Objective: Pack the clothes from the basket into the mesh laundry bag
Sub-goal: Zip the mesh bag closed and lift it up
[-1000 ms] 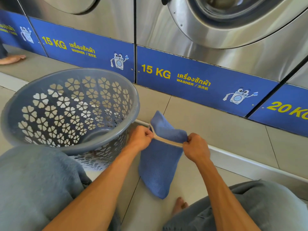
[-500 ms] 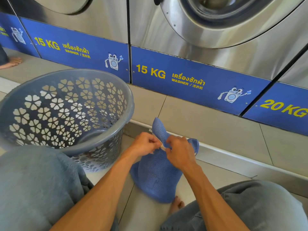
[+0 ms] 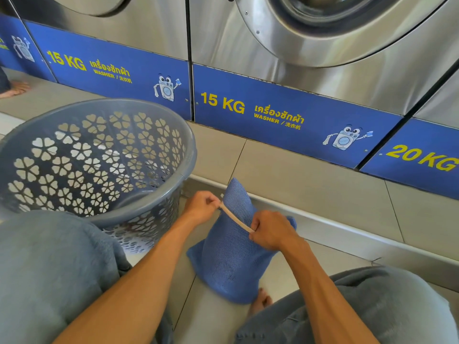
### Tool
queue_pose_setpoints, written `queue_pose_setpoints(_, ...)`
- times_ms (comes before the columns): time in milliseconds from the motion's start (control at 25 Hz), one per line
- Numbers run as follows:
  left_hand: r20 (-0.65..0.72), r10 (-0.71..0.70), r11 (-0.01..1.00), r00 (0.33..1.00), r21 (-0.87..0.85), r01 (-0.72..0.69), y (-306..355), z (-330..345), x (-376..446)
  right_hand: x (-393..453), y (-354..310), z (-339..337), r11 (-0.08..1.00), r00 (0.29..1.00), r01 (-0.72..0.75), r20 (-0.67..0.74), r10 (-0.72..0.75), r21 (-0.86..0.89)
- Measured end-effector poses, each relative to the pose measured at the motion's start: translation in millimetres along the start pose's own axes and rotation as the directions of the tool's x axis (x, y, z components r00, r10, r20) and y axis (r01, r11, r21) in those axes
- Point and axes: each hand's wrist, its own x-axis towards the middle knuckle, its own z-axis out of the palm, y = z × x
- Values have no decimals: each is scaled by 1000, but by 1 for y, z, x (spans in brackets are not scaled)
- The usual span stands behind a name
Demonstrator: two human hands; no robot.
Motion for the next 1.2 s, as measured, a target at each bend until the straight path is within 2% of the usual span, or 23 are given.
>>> queue_pose_setpoints(80, -72, -39, 999, 997, -2, 39, -5, 0, 1, -3, 1, 0, 997, 992, -47, 118, 39, 68)
queue_pose_setpoints(160, -102, -51, 999, 993, 1, 52, -7, 5, -1, -5, -1, 4, 991, 988, -82, 142, 66, 108)
queue_pose_setpoints(320, 15, -94, 969, 995, -229, 95, -6, 9, -3, -2, -1, 17, 992, 983, -112, 137, 120, -66)
queue_pose_setpoints(440, 44, -118, 952, 992, -278, 126, -5, 11, -7, -1, -1, 30, 988, 988, -99, 108, 112, -117)
queue_pose_setpoints(560, 19, -239, 923, 971, -305, 233, -15, 13, -14, 1, 0, 24, 988, 988, -145, -48, 147, 46)
queue_pose_setpoints(680, -6, -386, 862, 922, -358, 358, -34, 20, -29, 2, 4, 6, 951, 968, -182, -123, 218, 251)
queue_pose_setpoints(840, 78, -513, 748, 855, -447, 490, -32, 31, -49, -10, 1, -33, 885, 941, -159, -203, 270, 438)
queue_pose_setpoints(920, 124, -452, 709, 883, -550, 440, -22, 32, -54, -23, 0, -55, 814, 930, -117, -224, 291, 568)
queue_pose_setpoints(1000, 215, -349, 661, 912, -634, 402, -14, 34, -54, -37, 0, -75, 694, 914, -61, -238, 327, 718)
queue_pose_setpoints(1120, 425, -133, 409, 895, -799, 441, -7, 40, -50, -58, 5, -99, 481, 909, 26, -221, 353, 876)
queue_pose_setpoints(1160, 462, -57, 380, 885, -810, 447, 0, 42, -49, -65, 9, -106, 393, 909, 49, -205, 364, 918)
queue_pose_setpoints(1200, 485, -12, 401, 874, -799, 449, 7, 44, -50, -73, 14, -112, 306, 905, 80, -198, 377, 949)
